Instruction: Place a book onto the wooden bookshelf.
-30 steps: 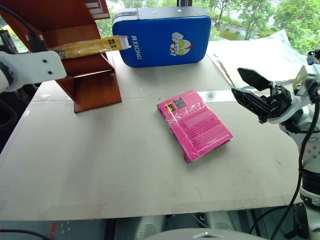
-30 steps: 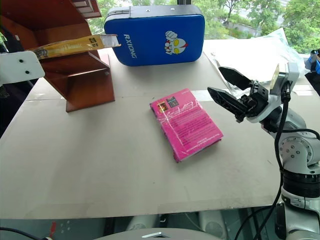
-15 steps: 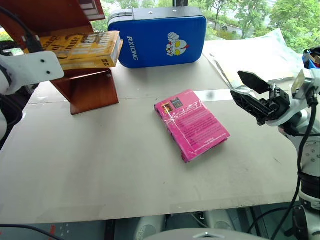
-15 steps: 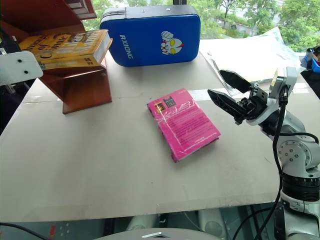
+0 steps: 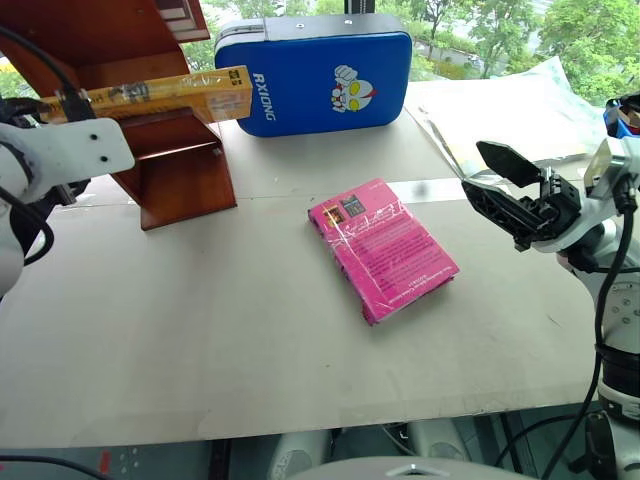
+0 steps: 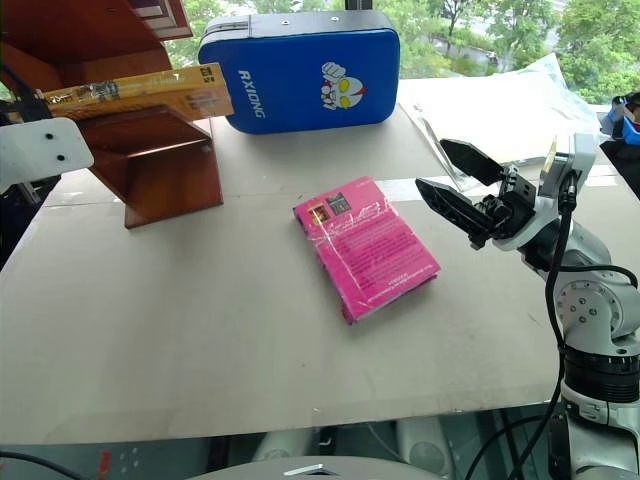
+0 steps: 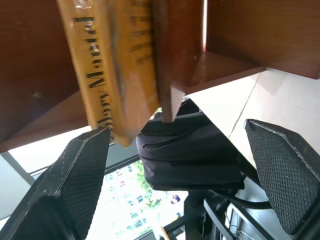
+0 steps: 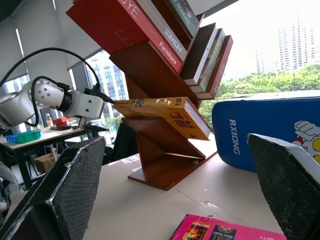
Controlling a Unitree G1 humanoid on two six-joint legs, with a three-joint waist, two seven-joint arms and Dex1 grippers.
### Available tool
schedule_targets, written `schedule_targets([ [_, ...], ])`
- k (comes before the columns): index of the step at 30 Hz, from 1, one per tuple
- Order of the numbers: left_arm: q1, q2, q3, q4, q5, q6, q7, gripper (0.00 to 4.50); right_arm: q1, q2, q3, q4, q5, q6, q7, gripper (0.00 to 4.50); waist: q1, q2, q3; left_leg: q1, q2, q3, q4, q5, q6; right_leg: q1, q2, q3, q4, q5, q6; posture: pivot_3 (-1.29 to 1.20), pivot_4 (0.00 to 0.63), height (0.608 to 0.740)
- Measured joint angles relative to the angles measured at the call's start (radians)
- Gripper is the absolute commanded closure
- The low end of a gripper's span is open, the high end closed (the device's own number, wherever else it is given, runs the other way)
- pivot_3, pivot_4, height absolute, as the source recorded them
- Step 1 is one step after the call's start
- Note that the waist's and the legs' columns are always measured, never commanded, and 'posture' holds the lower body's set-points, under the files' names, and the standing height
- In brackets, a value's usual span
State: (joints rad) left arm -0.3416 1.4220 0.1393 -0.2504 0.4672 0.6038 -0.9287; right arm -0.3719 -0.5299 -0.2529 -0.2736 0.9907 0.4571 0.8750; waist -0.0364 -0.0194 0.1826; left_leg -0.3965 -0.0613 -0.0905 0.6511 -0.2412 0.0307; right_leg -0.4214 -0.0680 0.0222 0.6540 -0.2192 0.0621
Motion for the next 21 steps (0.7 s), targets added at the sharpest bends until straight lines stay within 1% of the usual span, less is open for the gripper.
schedule_targets([
  [5,-0.001,-0.009,0.039,-0.011,-0.022,0.003,-0.004,0.1,0.002,0.0,-0.001,0.0,0.0,0.0,0.0,0.0,0.0,0.0,0.0,0.0,0.0,0.0,0.0,0.0,0.0,0.0,0.0,0.0,0.0,0.0,0.0,0.0,0.15,0.74],
  [6,-0.023,-0.039,0.04,-0.026,-0.036,0.008,-0.002,0.1,0.006,-0.002,-0.003,0.0,0.0,0.0,0.0,0.0,0.001,0.0,0.0,0.0,0.0,0.0,0.0,0.0,0.0,0.0,0.0,0.0,0.001,0.0,0.0,0.0,0.15,0.74],
  [7,-0.027,-0.046,0.04,-0.036,-0.041,0.009,-0.002,0.1,0.006,-0.002,-0.003,0.0,0.0,0.0,0.0,0.0,0.001,0.0,0.0,0.0,0.0,0.0,0.001,0.0,0.0,0.0,0.0,0.0,0.001,0.0,0.0,0.0,0.15,0.74],
  [9,-0.094,-0.143,0.007,-0.102,-0.085,0.039,-0.002,0.1,0.013,-0.005,-0.008,-0.002,0.0,0.0,0.0,0.0,0.009,0.001,0.0,0.0,-0.001,0.0,0.002,0.0,0.0,0.0,-0.001,0.0,0.002,0.0,0.0,0.0,0.15,0.74],
  [11,-0.124,-0.196,-0.038,-0.151,-0.112,0.055,-0.003,0.1,0.016,-0.006,-0.01,-0.005,0.0,0.0,0.001,0.0,0.012,0.0,0.0,0.0,-0.001,0.0,0.003,0.0,0.0,0.001,-0.001,0.0,0.002,0.0,0.0,0.0,0.15,0.74],
  [13,-0.172,-0.28,-0.094,-0.207,-0.135,0.084,-0.002,0.1,0.019,-0.008,-0.011,-0.006,0.0,0.0,0.0,0.0,0.019,0.0,0.0,0.0,-0.001,0.0,0.003,0.0,0.0,0.0,-0.001,0.0,0.003,0.0,0.0,0.0,0.15,0.74],
  [14,-0.196,-0.354,-0.129,-0.25,-0.159,0.124,0.0,0.1,0.025,-0.01,-0.014,-0.009,0.0,0.0,0.0,0.0,0.021,0.0,-0.001,0.0,-0.001,0.001,0.003,0.0,0.0,0.001,-0.001,0.001,0.003,0.0,0.0,0.0,0.15,0.74],
  [16,-0.186,-0.541,-0.183,-0.337,-0.22,0.214,0.023,0.1,0.044,-0.013,-0.015,-0.025,-0.005,0.001,0.0,0.0,0.024,0.003,-0.002,0.0,-0.001,0.001,0.004,0.0,0.0,0.001,-0.001,0.001,0.003,0.0,0.0,0.0,0.15,0.74],
  [17,-0.164,-0.578,-0.225,-0.359,-0.246,0.237,0.024,0.1,0.046,-0.014,-0.011,-0.028,-0.007,0.001,0.0,0.0,0.023,0.001,-0.001,0.0,-0.001,0.001,0.004,0.0,0.0,0.001,-0.001,0.001,0.003,0.0,0.0,0.0,0.15,0.74],
  [18,-0.127,-0.657,-0.219,-0.371,-0.283,0.275,0.038,0.1,0.062,-0.022,-0.011,-0.04,-0.017,-0.001,-0.001,0.0,0.018,0.001,-0.001,0.0,-0.001,0.002,0.004,0.0,0.0,0.0,-0.001,0.003,0.004,0.0,0.0,0.0,0.15,0.74],
  [19,-0.091,-0.695,-0.208,-0.386,-0.311,0.291,0.043,0.1,0.083,-0.026,-0.012,-0.051,-0.028,-0.003,-0.002,0.0,0.015,0.001,-0.001,0.001,0.0,0.002,0.004,0.0,0.0,0.0,-0.001,0.004,0.004,0.0,0.0,0.0,0.15,0.74],
  [21,0.047,-0.85,-0.119,-0.427,-0.417,0.354,0.051,0.6,0.16,-0.033,-0.006,-0.078,-0.098,-0.026,-0.019,0.0,0.01,0.003,-0.003,0.001,0.001,0.003,0.002,0.0,0.0,0.0,-0.001,0.004,0.003,0.0,0.0,0.0,0.15,0.74],
])
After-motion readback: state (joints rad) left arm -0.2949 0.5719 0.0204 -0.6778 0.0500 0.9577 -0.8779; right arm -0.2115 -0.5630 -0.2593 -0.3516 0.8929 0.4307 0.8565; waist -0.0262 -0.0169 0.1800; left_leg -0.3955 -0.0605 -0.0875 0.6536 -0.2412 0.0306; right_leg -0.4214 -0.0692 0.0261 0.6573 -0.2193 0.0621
